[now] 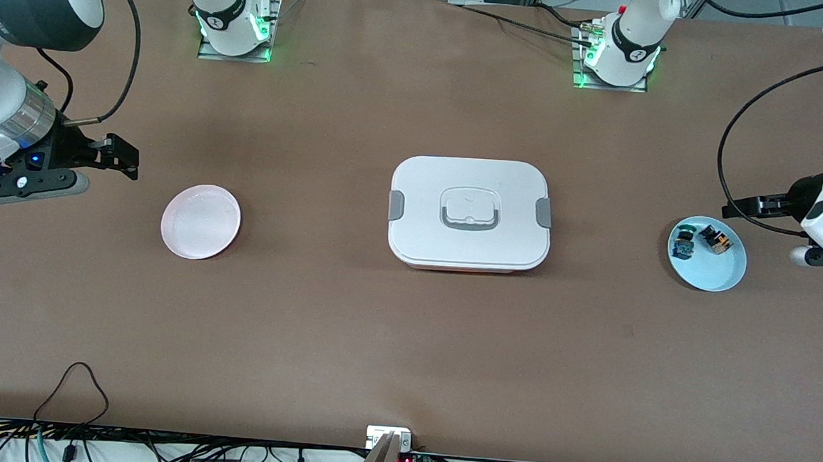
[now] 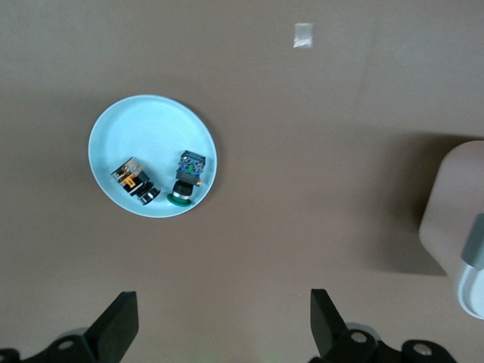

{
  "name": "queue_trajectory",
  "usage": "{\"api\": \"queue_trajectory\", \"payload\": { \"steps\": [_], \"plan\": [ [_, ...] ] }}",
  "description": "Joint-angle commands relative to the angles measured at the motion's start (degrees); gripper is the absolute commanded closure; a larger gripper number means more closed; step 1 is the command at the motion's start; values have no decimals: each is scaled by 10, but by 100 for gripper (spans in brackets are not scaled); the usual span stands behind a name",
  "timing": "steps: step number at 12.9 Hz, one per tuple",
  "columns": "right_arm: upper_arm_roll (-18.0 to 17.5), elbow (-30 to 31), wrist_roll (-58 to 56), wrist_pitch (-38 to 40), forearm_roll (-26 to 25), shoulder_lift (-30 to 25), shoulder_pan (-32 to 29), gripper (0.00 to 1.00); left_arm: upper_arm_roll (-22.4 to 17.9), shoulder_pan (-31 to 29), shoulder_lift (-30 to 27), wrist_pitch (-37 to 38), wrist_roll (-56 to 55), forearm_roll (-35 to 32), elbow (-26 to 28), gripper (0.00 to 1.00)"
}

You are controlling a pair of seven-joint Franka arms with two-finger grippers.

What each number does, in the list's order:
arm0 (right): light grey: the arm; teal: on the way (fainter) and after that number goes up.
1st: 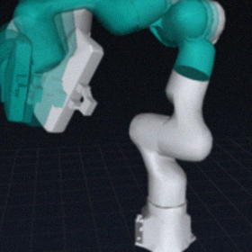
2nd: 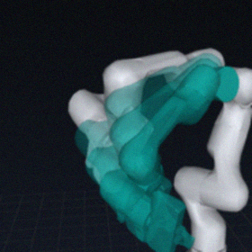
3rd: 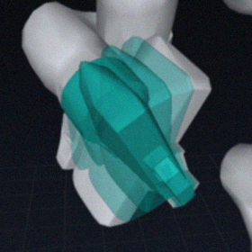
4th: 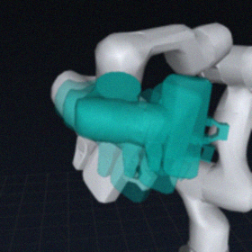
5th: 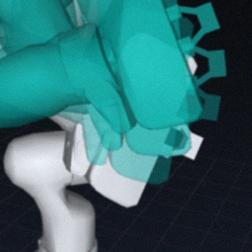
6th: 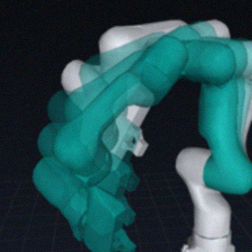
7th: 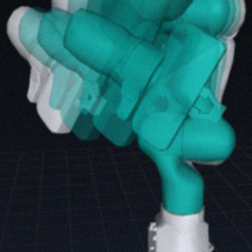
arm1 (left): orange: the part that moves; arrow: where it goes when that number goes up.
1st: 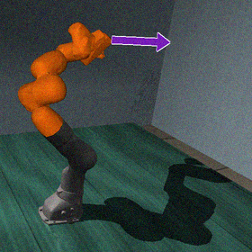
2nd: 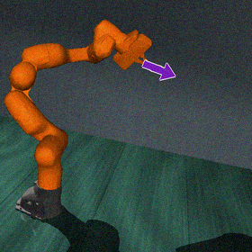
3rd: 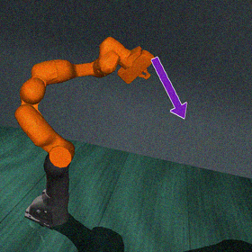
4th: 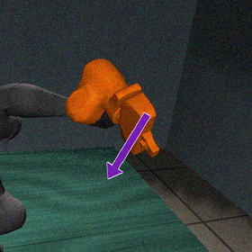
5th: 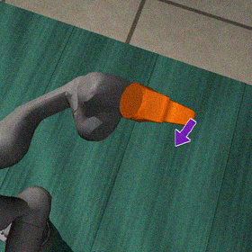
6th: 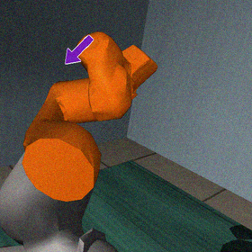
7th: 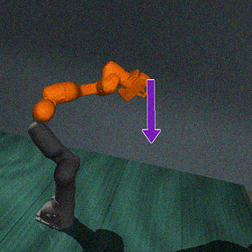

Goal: Transfer orange switch to right arm and place
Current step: 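Move the left gripper toward the light blue plate of switches, then lower the open left gripper over the orange switch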

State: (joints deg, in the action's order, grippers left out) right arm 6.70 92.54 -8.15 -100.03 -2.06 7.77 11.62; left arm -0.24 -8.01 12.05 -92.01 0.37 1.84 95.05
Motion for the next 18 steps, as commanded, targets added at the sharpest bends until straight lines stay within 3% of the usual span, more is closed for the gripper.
{"api": "queue_trajectory", "payload": {
  "steps": [1, 8, 18],
  "plan": [
    [0, -9, 2, 10, -4, 1, 2, 0, 4, -16, 39, -27, 17, -38, 5, 0],
    [-1, -11, -3, 1, -3, 0, 2, 0, 5, -73, 103, -142, 117, -37, 17, 0],
    [0, -10, 2, -3, 1, 1, 1, 0, 5, -88, 123, -179, 237, -39, 65, 0]
  ]
}}
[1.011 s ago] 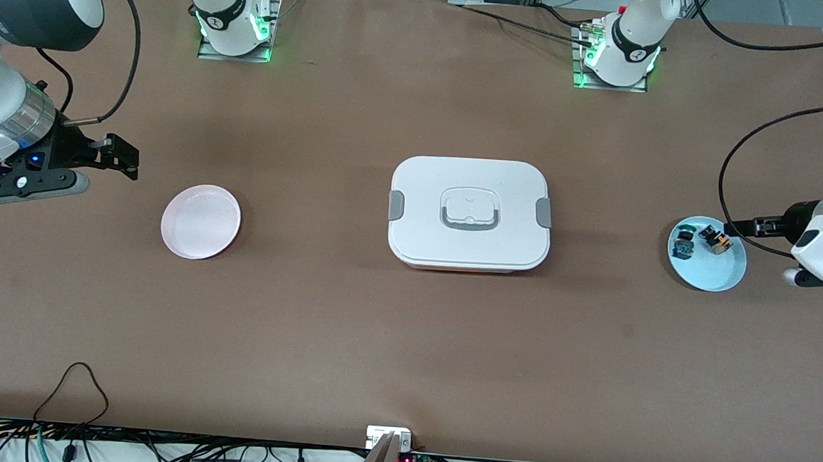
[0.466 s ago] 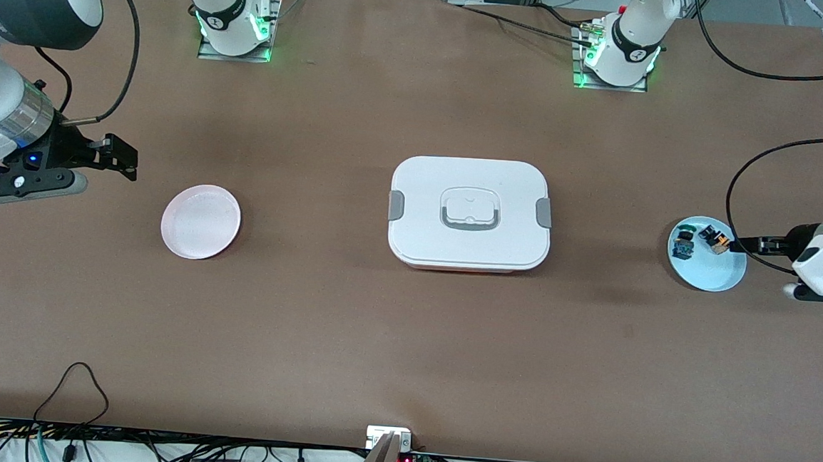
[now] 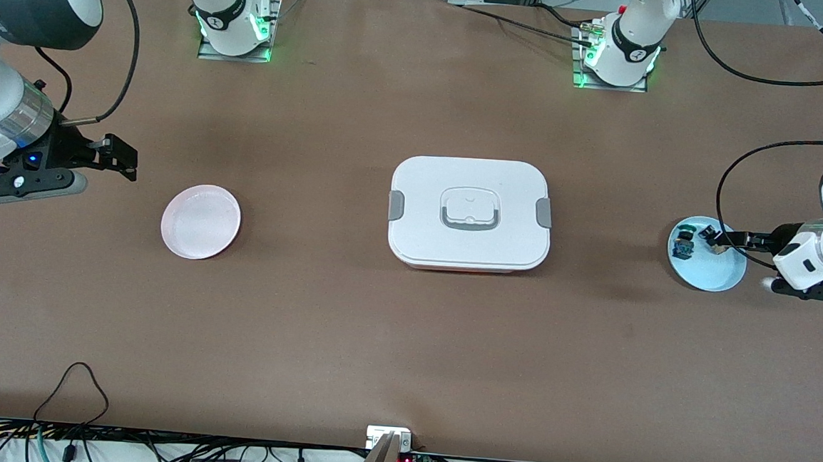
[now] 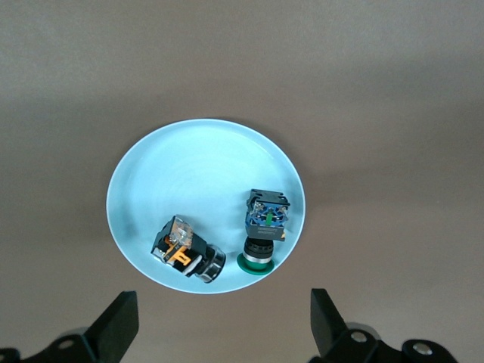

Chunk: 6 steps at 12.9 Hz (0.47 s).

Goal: Transfer orange switch to right arm and place
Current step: 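Lower the open left gripper over the orange switch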

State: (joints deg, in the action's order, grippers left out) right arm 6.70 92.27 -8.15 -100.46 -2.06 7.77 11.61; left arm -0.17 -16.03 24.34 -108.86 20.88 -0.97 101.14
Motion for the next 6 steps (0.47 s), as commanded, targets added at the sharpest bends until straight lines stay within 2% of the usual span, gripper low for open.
{"api": "queue_trajectory", "payload": {
  "steps": [1, 3, 6],
  "plan": [
    [0, -7, 2, 1, 1, 1, 2, 0, 3, -8, 4, -11, 45, -11, 5, 0],
    [0, -7, 3, 1, 0, 1, 2, 0, 4, -16, 11, -27, 124, -10, 7, 0],
    [0, -7, 3, -4, 0, 2, 1, 0, 4, -15, 10, -29, 128, -7, 10, 0]
  ]
}}
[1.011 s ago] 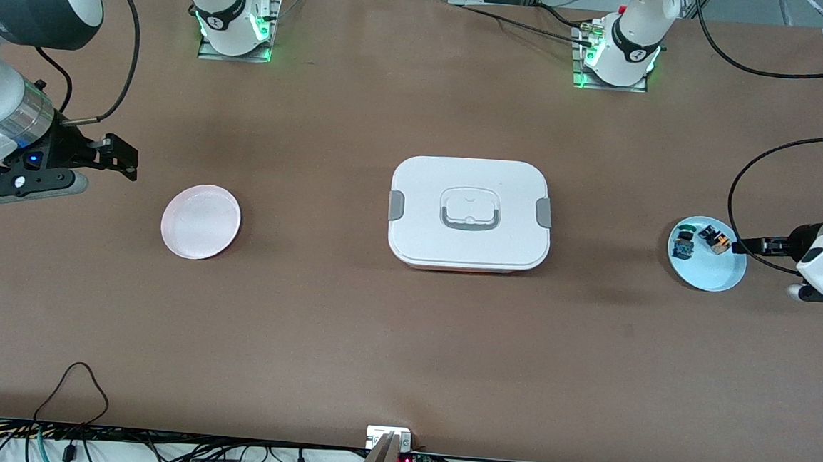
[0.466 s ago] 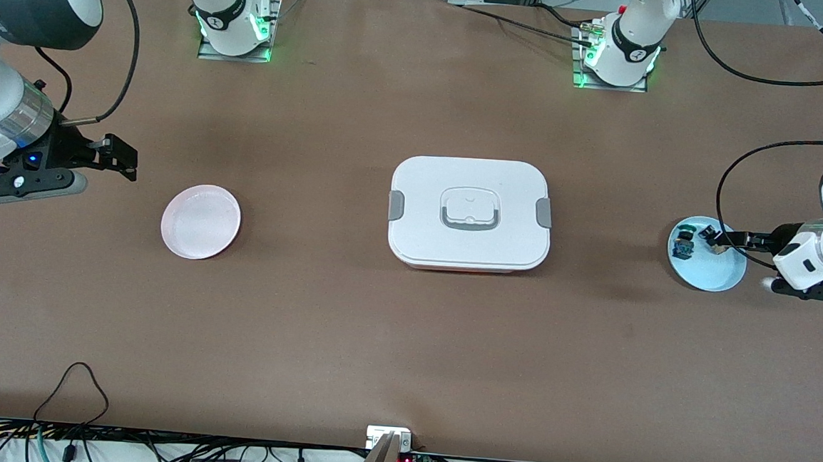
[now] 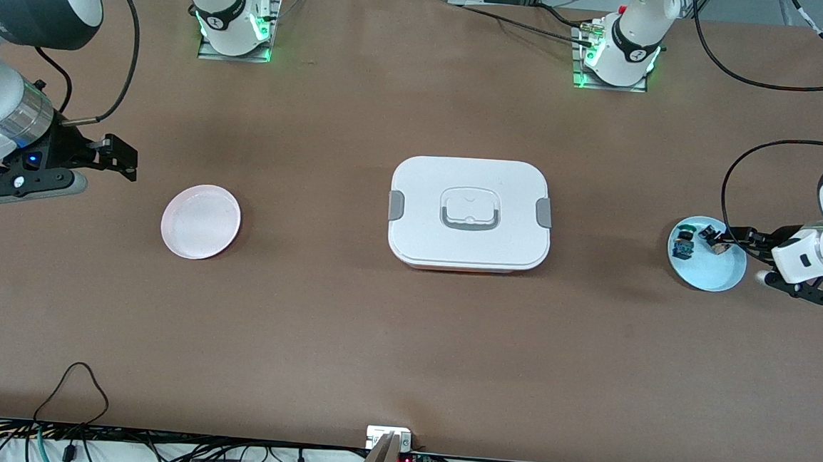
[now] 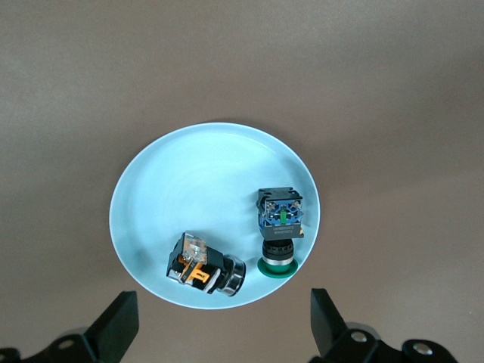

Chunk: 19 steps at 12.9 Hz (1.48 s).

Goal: Transfer orange switch to right arm and place
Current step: 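Lower the open left gripper over the orange switch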

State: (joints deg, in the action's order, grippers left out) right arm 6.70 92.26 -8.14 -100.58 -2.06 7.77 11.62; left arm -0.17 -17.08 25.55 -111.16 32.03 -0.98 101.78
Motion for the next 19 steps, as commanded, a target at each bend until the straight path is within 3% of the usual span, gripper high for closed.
{"api": "queue_trajectory", "payload": {
  "steps": [1, 8, 13, 16, 19],
  "plan": [
    [0, -7, 2, -8, -1, 2, 1, 0, 4, -5, -2, -11, 24, -9, 3, 0],
    [0, -7, 2, -9, -1, 4, 0, 0, 6, -11, -1, -12, 303, -5, 40, 0],
    [0, -7, 1, -7, -1, 3, -1, 0, 6, -23, 1, -29, 362, -3, 50, 0],
    [0, -7, -4, -9, -1, 4, -1, 0, 5, -28, 9, -130, 373, -7, 90, 0],
    [-1, -7, -2, -10, 3, 3, 2, 0, 5, -42, 21, -136, 373, -9, 97, 0]
  ]
}}
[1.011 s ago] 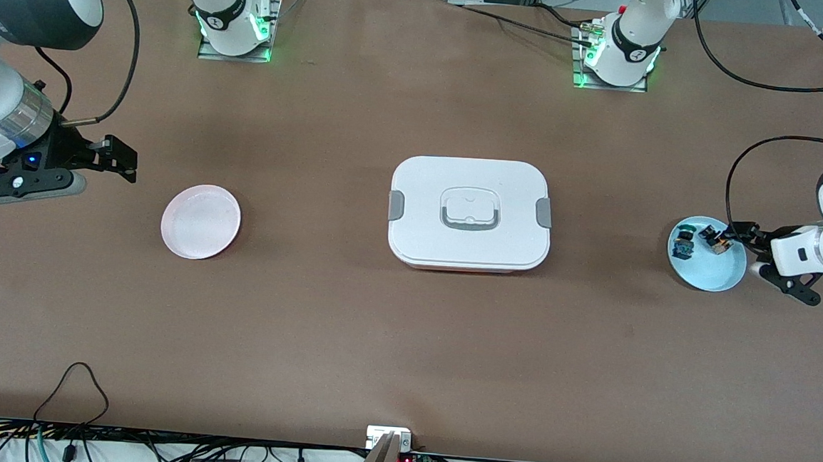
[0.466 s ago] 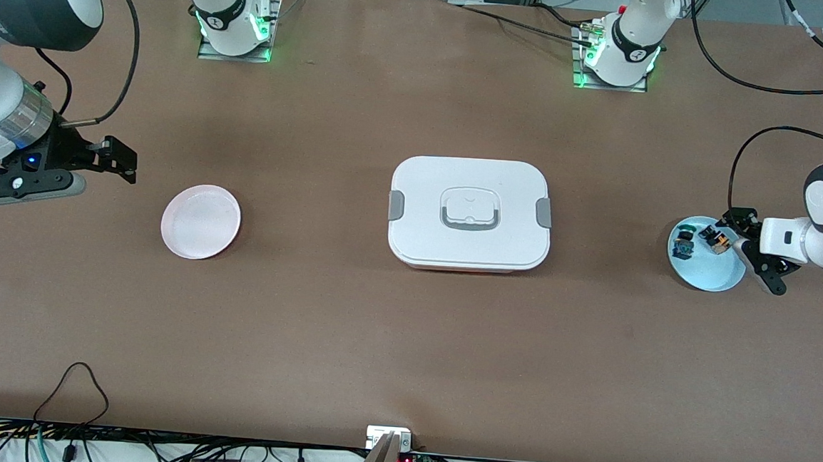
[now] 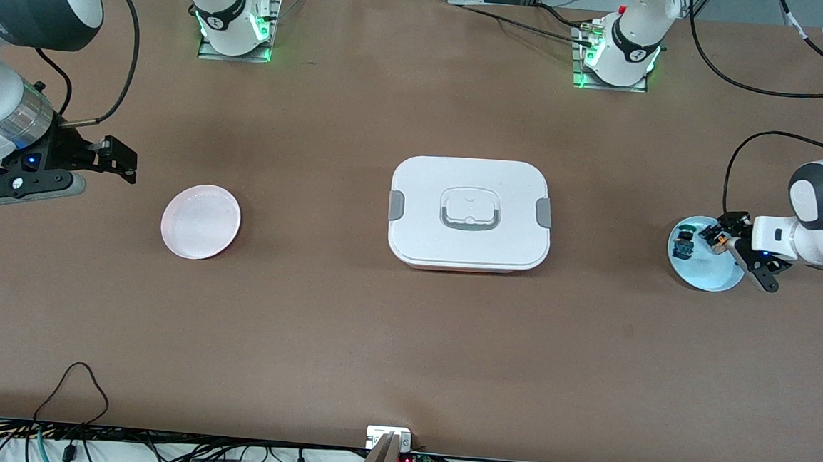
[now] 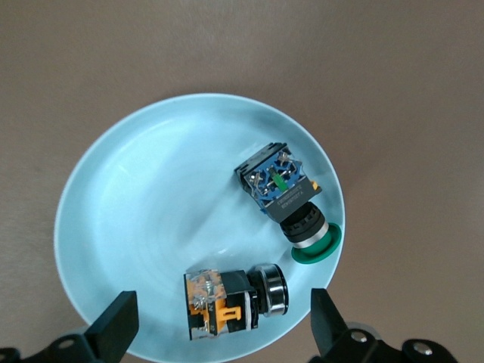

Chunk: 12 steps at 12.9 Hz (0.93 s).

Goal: Transfer orange switch to right arm and place
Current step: 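Close the left gripper around the orange switch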

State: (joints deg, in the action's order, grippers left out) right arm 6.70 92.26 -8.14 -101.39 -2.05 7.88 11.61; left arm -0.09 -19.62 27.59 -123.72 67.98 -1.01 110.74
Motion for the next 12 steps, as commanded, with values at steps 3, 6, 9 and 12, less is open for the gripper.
{"api": "queue_trajectory", "payload": {
  "steps": [3, 6, 9, 12],
  "plan": [
    [0, -7, -4, -1, 5, 3, -2, 0, 4, -27, 1, -42, 22, -11, 23, 0],
    [0, -7, -5, -7, 5, 3, -3, 0, 4, -29, 1, -35, 27, -11, 24, 0],
    [0, -7, -4, -10, 4, 3, 1, 0, 4, -29, -1, -22, 44, -11, 29, 0],
    [-1, -7, -4, -10, 3, 2, 2, 0, 4, -29, -2, -23, 43, -10, 43, 0]
  ]
}}
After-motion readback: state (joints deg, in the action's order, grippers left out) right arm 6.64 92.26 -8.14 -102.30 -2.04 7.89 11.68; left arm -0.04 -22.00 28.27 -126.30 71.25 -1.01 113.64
